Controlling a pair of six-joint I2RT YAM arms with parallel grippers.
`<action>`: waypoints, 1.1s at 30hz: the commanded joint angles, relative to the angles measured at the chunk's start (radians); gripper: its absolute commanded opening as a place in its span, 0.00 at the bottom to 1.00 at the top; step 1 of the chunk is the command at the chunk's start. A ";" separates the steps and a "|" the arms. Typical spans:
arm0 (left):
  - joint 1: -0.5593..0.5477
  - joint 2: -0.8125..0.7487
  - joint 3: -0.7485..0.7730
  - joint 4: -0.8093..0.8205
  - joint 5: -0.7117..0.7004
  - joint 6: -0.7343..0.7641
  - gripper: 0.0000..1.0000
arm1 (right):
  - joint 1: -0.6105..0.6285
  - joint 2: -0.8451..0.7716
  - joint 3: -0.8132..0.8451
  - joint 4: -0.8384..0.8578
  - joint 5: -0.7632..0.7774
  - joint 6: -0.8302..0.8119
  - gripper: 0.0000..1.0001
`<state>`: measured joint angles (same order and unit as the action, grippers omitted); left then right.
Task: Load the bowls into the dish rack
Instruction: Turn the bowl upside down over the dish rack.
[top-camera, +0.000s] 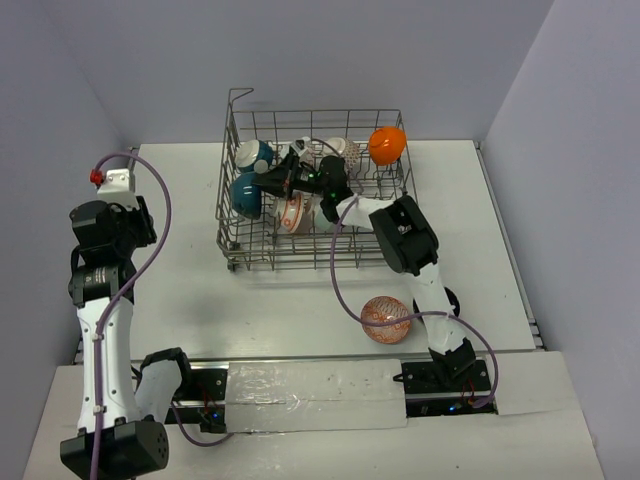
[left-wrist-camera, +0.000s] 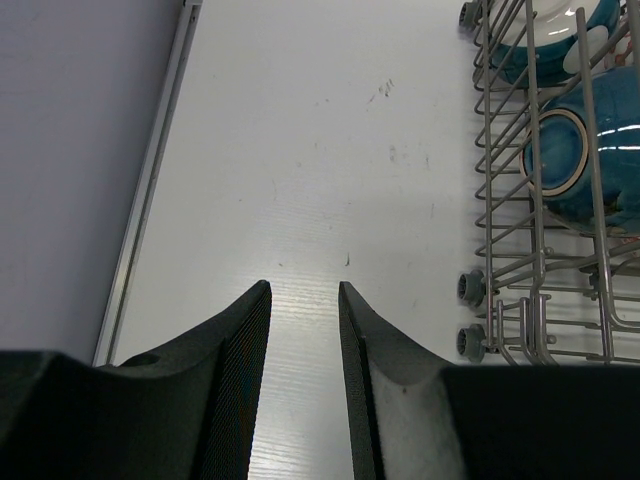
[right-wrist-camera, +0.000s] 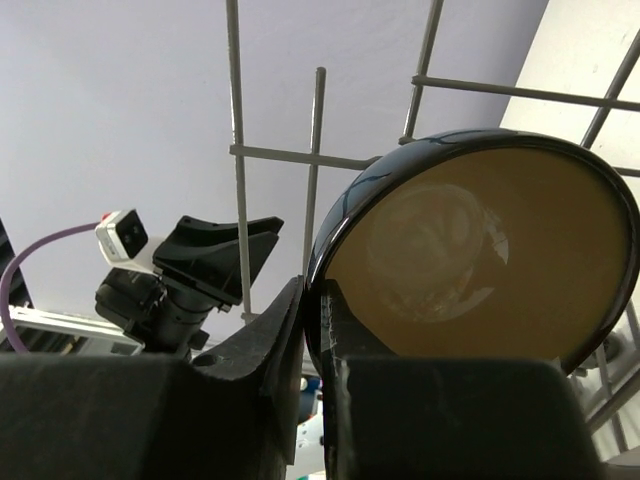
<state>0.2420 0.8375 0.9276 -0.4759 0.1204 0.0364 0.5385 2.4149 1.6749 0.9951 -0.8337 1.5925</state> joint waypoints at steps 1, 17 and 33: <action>0.006 -0.003 -0.007 0.028 0.030 -0.016 0.39 | -0.023 -0.034 0.005 0.136 -0.005 -0.034 0.00; 0.006 -0.012 -0.013 0.031 0.065 -0.026 0.40 | -0.095 -0.158 -0.038 -0.233 -0.067 -0.351 0.13; 0.008 -0.015 -0.019 0.033 0.070 -0.027 0.40 | -0.120 -0.158 0.123 -0.656 -0.051 -0.654 0.27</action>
<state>0.2436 0.8391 0.9142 -0.4755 0.1650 0.0288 0.4492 2.3306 1.7390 0.4366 -0.8913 1.0534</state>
